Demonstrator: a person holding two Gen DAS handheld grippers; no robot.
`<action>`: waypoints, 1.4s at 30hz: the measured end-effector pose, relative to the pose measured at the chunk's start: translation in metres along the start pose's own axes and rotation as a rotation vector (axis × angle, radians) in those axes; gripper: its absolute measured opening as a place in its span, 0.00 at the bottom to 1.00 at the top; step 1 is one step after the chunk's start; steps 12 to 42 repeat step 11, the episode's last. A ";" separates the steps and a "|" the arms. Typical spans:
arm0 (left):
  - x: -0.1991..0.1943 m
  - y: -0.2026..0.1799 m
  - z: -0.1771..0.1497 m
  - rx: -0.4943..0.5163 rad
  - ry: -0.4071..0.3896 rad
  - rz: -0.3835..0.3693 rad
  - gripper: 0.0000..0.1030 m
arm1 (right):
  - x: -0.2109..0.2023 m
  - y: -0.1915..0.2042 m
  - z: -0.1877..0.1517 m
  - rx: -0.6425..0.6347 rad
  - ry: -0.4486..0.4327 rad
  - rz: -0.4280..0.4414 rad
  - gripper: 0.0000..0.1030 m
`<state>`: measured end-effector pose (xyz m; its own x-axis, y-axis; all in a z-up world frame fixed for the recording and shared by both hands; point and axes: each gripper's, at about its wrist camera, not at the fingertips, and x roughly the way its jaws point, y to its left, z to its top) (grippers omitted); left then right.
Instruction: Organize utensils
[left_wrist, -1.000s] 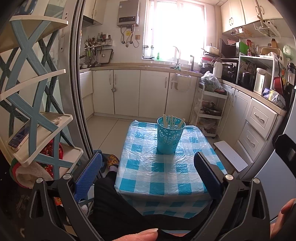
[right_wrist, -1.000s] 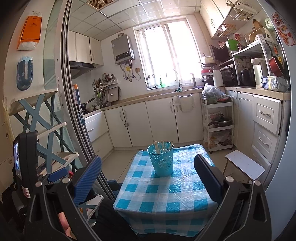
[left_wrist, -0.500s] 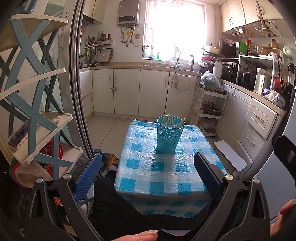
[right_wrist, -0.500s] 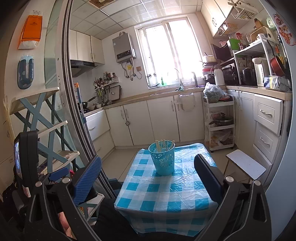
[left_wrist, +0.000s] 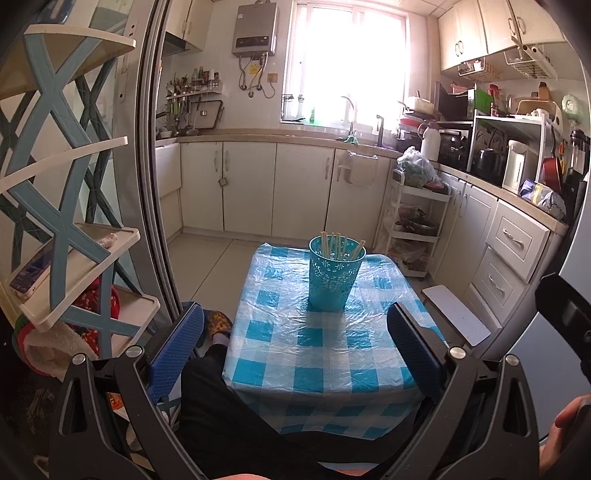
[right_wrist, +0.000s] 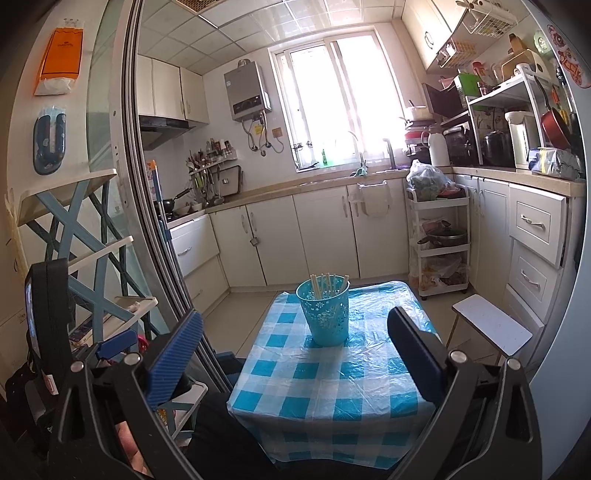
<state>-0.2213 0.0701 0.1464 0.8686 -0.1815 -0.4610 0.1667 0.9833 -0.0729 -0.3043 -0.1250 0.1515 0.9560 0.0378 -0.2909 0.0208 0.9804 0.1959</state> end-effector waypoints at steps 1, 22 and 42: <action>0.002 -0.001 0.000 0.005 0.006 -0.001 0.93 | 0.001 -0.001 0.000 0.001 0.002 -0.001 0.93; 0.049 0.000 -0.003 -0.009 0.121 -0.022 0.93 | 0.041 -0.029 -0.001 0.028 0.060 -0.079 0.93; 0.049 0.000 -0.003 -0.009 0.121 -0.022 0.93 | 0.041 -0.029 -0.001 0.028 0.060 -0.079 0.93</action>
